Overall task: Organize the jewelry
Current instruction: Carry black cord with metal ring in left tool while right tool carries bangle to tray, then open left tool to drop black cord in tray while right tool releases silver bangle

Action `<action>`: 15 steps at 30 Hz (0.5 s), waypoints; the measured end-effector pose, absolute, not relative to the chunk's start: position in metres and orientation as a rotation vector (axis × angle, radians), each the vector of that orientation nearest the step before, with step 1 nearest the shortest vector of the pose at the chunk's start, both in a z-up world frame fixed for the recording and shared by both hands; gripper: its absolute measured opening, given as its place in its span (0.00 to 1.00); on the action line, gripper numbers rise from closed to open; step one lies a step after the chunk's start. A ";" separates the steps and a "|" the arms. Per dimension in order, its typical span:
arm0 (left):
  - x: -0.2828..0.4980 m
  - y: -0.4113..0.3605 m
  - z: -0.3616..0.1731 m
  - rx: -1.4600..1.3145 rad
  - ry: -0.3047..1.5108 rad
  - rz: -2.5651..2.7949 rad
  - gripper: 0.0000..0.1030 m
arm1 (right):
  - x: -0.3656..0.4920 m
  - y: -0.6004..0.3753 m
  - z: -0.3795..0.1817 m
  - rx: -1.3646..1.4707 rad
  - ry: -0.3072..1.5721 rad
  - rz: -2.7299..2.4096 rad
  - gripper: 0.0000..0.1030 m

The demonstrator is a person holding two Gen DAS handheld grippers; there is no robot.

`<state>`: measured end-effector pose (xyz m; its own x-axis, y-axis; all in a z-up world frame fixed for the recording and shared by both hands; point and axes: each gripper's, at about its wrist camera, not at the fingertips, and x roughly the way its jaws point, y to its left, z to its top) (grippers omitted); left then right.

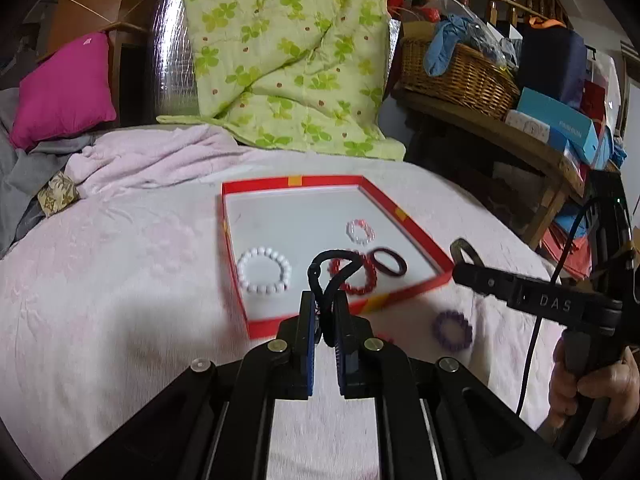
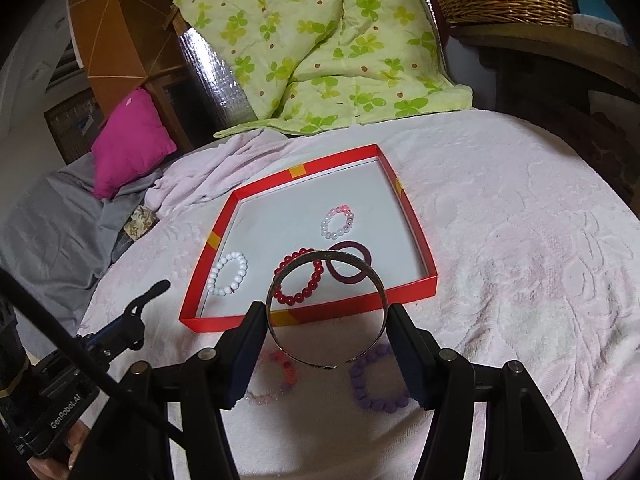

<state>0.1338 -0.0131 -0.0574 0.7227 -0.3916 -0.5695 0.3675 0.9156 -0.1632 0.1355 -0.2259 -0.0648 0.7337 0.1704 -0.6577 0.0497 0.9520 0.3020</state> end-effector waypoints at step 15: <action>0.245 -0.022 -0.051 -0.113 0.674 -0.421 0.09 | 0.264 -0.229 -0.059 0.446 0.803 0.098 0.62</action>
